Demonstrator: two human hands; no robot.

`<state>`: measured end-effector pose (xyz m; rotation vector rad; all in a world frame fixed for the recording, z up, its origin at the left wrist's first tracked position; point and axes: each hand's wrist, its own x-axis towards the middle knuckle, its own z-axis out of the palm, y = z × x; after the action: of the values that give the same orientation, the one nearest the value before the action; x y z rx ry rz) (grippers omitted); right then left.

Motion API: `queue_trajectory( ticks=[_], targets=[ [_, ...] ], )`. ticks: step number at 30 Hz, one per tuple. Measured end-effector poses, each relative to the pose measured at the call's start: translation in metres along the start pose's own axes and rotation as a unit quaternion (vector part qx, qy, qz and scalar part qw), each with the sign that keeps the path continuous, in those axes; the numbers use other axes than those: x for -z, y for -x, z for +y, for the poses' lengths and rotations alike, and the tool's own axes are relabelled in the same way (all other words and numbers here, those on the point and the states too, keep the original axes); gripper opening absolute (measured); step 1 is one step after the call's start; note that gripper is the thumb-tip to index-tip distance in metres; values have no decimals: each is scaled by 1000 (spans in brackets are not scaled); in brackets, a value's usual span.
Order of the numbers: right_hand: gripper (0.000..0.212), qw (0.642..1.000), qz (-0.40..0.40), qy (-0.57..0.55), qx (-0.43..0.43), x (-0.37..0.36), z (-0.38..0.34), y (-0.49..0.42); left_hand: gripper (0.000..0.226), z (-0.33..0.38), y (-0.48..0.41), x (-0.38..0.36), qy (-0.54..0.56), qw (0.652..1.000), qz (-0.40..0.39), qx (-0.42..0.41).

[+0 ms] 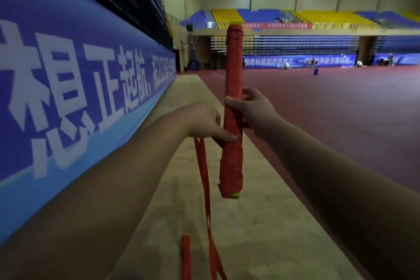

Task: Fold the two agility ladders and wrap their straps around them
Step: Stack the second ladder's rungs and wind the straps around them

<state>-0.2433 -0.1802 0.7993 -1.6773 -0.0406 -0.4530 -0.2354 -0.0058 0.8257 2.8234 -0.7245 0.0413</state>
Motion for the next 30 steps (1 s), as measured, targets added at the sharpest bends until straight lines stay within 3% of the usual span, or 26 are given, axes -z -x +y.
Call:
queue_trajectory(
  ticks=[6, 11, 15, 22, 26, 30],
  targets=[
    [53, 996, 23, 2, 88, -4, -87, -23, 37, 21, 11, 85, 25, 996, 84, -34],
    [52, 995, 20, 23, 91, -4, -78, -21, 31, 22, 17, 75, 43, 997, 57, -25],
    [46, 997, 13, 62, 47, 0, -19, -11, 34, 19, 14, 16, 87, 996, -2, -11],
    [56, 995, 1, 89, -54, 11, 110, 13, 41, 17, -10, -135, 134, 988, -26, 67],
    [58, 991, -56, 27, -120, 29, 175, 29, 33, -3, -18, -205, 249, 963, -98, 35],
    [52, 973, -94, -110, -181, 40, 230, 49, 23, -30, -25, -266, 342, 928, -146, 14]
  ],
)
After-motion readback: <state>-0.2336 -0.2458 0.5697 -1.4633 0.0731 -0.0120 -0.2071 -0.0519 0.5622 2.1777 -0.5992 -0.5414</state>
